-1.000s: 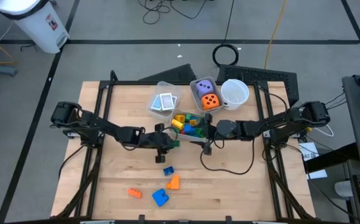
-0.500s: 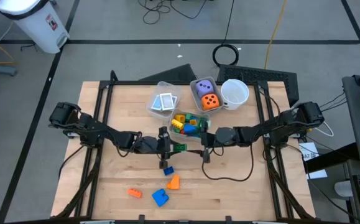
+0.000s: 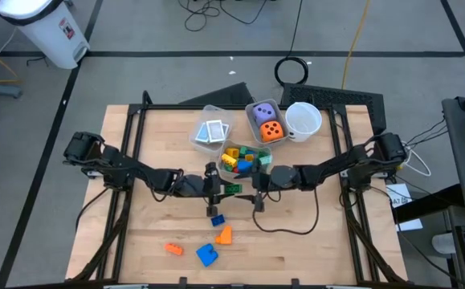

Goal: Pick & Place Toys
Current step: Put the green game piece into the bottom gray bin

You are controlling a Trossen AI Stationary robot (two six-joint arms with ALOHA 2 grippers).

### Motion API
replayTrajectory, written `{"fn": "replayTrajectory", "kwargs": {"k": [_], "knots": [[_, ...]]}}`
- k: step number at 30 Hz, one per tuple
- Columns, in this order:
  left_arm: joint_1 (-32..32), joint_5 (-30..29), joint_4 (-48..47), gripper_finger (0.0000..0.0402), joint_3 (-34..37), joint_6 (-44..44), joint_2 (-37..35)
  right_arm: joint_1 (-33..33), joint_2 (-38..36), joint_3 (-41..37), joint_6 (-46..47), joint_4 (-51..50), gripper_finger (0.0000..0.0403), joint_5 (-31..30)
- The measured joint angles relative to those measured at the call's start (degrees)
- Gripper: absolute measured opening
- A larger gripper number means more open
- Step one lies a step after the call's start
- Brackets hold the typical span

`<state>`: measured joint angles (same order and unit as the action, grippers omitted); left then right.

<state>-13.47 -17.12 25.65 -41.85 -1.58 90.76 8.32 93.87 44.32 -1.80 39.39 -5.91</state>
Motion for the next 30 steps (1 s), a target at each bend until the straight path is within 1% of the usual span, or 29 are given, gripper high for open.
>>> {"fn": "replayTrajectory", "kwargs": {"k": [4, 7, 9, 12, 17, 19, 21, 25, 30], "knots": [[0.0, 0.0, -0.1, 0.0145, 0.0, 0.2, 0.0, 0.0, 1.9, 1.1, -0.7, -0.1, 0.0283, 0.0], [0.0, 0.0, -0.2, 0.0155, 0.0, 0.2, 0.0, 0.0, 2.5, 1.4, -0.8, -0.2, 0.0267, 0.0], [0.0, 0.0, -0.3, 0.0163, 0.0, 0.2, 0.0, 0.0, 2.4, 1.5, -0.8, -0.2, 0.0250, 0.0], [0.0, 0.0, -0.5, 0.0166, 0.0, 0.3, 0.0, 0.0, 2.4, 1.5, -0.8, -0.2, 0.0220, 0.0], [0.0, 0.0, -0.6, 0.0148, 0.0, 0.6, 0.0, 0.0, 2.1, 1.5, -0.8, -0.4, 0.0167, 0.2], [0.0, -0.1, -0.7, 0.0148, 0.0, 1.0, 0.0, 0.0, 2.1, 1.5, -0.8, -0.5, 0.0149, 0.2], [0.0, -0.1, -0.7, 0.0161, 0.0, 1.7, 0.0, 0.0, 2.1, 1.5, -0.8, -0.5, 0.0134, 0.2], [0.0, -0.2, -1.1, 0.0209, 0.0, 2.5, 0.0, 0.1, 2.0, 1.4, -0.9, -0.6, 0.0111, 0.3], [0.0, -0.4, -0.4, 0.0260, 0.0, 6.0, -0.7, -0.2, -0.9, 1.4, -0.4, -3.6, 0.0104, 0.7]]}}
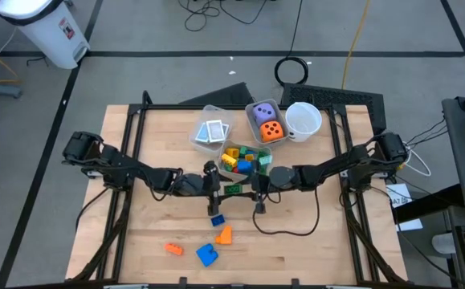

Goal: Pick & Place Toys
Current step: Put the green game piece into the bottom gray bin

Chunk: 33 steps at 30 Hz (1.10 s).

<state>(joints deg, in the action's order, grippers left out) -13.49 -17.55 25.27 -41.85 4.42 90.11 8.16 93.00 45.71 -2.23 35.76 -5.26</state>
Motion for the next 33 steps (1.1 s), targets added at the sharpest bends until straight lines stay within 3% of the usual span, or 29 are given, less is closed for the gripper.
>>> {"fn": "replayTrajectory", "kwargs": {"k": [7, 11, 22, 27, 33], "knots": [[0.1, 0.1, 2.1, 0.0283, -0.2, 0.5, -0.3, -0.2, -5.7, 0.0, 1.1, -6.2, 0.0105, -1.1], [0.1, 0.6, 2.4, 0.0279, -0.1, 0.3, -0.3, -0.2, -8.1, 0.2, 1.0, -10.5, 0.0103, -5.9], [0.2, -1.1, 2.8, 0.0285, 0.0, 0.4, -0.2, -1.7, -9.8, 0.2, 1.1, -17.0, 0.0103, -8.8], [-0.2, -4.1, -2.1, 0.0286, -0.1, 0.3, -2.5, -2.3, -9.6, -0.1, 2.1, -19.0, 0.0107, -12.5], [0.1, -6.0, -6.9, 0.0287, 0.0, 1.8, -6.0, -1.8, -11.7, 0.0, 2.3, -19.1, 0.0103, -10.3]]}}
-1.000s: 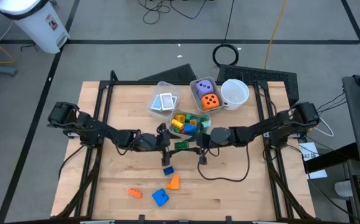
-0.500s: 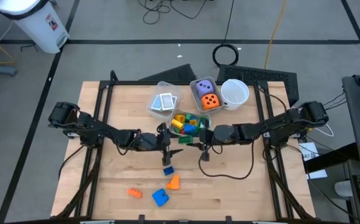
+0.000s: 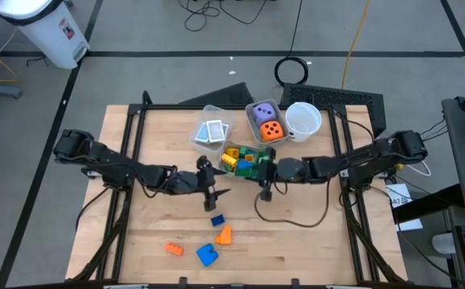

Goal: Pick & Place Toys
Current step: Put the green game piece into the bottom gray bin, then put the orange game piece into the bottom gray bin

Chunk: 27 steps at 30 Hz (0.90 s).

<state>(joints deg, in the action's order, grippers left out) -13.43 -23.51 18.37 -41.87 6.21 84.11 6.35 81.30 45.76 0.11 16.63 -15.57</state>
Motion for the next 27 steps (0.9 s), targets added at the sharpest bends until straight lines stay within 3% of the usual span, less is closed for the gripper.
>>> {"fn": "replayTrajectory", "kwargs": {"k": [5, 15, 27], "knots": [[0.2, -0.2, 0.3, 0.0287, 0.0, 0.4, -0.8, -1.7, 1.2, 0.0, 1.2, 0.0, 0.0112, -2.9], [0.1, -0.4, 1.7, 0.0286, 0.0, 3.0, -0.8, -5.6, 9.3, 0.0, 0.8, 8.1, 0.0125, -2.4], [0.2, -0.4, 1.1, 0.0276, 0.0, 3.0, -0.8, -4.8, 9.0, 0.0, -2.4, 9.3, 0.0253, -2.4]]}}
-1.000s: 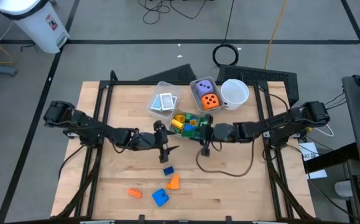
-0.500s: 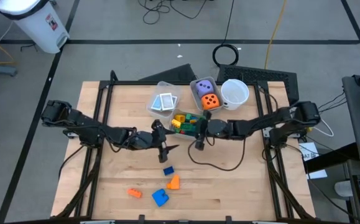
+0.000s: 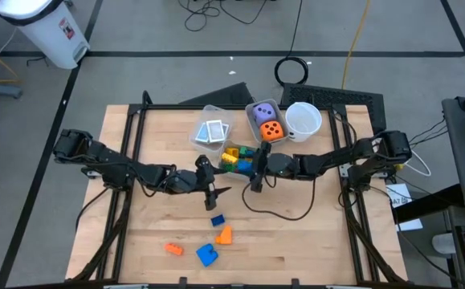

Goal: Pick & Place Toys
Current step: Put the orange game piece into the bottom gray bin

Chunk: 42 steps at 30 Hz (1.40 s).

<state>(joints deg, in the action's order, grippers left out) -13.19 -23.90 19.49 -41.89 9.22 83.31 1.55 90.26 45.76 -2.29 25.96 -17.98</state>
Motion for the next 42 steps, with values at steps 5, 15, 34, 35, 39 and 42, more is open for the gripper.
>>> {"fn": "replayTrajectory", "kwargs": {"k": [5, 15, 34, 35, 39, 42], "knots": [[-1.2, 6.4, -1.3, 0.0274, -0.6, 5.1, -0.3, 1.8, -0.6, 0.0, -0.9, -1.1, 0.0293, 0.1], [-19.8, 16.4, -30.4, 0.0275, -14.1, 9.9, 0.5, 4.6, -1.0, 0.0, -2.9, -1.0, 0.0293, 0.1], [-44.1, 6.4, -54.5, 0.0227, -13.1, 46.4, 3.1, 5.3, -1.0, 0.0, -2.7, -0.4, 0.0283, 0.1], [-44.4, 5.8, -53.7, 0.0222, -12.4, 46.5, 3.1, 5.3, -1.0, 0.0, -2.8, -0.4, 0.0283, 0.1], [-44.5, 7.9, -52.7, 0.0204, -9.5, 49.9, 3.1, 5.3, -1.0, 0.0, -2.8, -0.4, 0.0283, 0.1], [-44.5, 8.6, -52.3, 0.0195, -7.4, 53.1, 3.1, 5.3, -1.0, 0.0, -2.9, -0.4, 0.0283, 0.1]]}}
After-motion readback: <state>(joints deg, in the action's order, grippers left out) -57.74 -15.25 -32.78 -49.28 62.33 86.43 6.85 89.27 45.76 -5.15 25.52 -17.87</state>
